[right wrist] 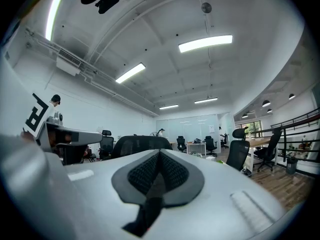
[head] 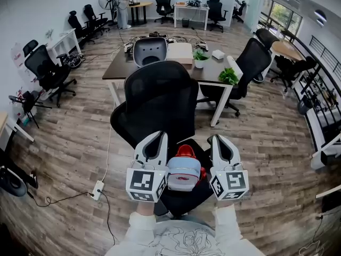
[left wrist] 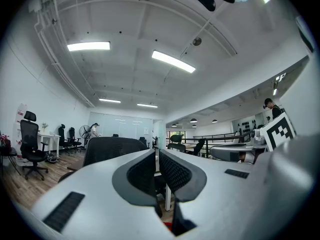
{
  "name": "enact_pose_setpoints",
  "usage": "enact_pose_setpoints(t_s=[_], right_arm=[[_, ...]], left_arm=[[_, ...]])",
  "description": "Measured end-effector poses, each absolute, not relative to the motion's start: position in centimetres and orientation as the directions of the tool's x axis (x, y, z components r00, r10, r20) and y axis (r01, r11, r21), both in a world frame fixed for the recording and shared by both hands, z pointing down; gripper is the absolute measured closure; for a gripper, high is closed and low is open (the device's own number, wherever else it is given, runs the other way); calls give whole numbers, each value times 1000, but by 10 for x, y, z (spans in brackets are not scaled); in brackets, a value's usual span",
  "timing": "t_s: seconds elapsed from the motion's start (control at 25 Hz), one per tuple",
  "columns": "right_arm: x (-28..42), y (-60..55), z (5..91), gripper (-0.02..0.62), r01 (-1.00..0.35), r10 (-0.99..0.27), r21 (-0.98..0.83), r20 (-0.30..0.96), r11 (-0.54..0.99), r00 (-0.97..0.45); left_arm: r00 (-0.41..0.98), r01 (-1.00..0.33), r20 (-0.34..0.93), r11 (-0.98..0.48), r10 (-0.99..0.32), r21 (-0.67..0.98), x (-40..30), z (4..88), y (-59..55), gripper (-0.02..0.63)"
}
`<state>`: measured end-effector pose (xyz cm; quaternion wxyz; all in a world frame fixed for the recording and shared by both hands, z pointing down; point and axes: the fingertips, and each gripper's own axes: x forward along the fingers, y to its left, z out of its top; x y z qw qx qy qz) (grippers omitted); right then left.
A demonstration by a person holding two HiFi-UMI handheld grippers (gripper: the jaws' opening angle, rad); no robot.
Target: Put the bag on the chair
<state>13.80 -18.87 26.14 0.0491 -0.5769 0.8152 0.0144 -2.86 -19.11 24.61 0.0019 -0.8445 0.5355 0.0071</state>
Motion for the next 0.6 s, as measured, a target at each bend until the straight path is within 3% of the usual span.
enact_pose_setpoints(t_s=[0.6], right_arm=[[142, -201, 263, 583, -951, -949, -30, -89, 307, -304]], left_arm=[[411, -911, -2, -411, -911, -11, -42, 250, -204, 580]])
